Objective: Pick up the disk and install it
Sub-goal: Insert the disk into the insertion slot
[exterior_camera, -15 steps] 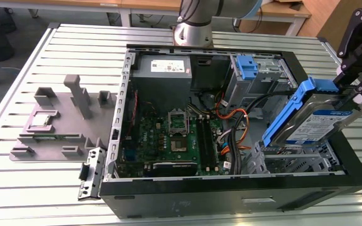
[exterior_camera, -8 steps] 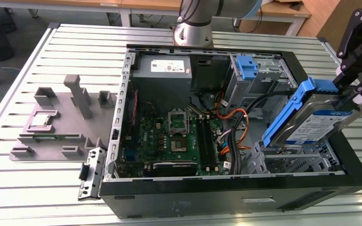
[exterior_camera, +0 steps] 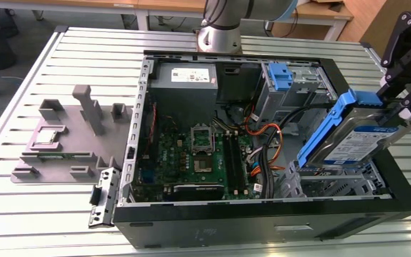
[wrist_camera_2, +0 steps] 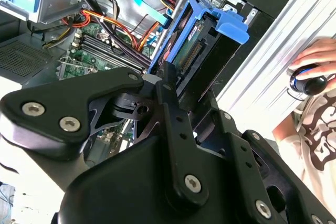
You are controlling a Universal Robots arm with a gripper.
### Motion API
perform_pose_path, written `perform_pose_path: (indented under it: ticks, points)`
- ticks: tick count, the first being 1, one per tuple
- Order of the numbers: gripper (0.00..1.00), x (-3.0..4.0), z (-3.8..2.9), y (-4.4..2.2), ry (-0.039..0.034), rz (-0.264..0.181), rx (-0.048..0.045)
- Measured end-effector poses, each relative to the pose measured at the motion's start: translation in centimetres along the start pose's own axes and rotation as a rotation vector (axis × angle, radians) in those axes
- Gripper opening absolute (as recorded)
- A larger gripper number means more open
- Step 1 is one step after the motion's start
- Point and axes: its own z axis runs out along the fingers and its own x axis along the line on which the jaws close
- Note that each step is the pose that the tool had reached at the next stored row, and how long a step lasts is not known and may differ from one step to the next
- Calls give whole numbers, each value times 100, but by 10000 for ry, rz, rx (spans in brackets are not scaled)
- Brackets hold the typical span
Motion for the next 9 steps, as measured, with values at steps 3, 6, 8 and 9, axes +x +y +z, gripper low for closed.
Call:
perform_pose_path:
  ticks: [3, 6, 8, 9]
  points:
    - [35, 4, 11, 0, 6, 0, 0]
    - [35, 5, 13, 0, 5, 0, 0]
    - [35, 8, 17, -1, 5, 0, 0]
    - [35, 8, 23, -1, 4, 0, 0]
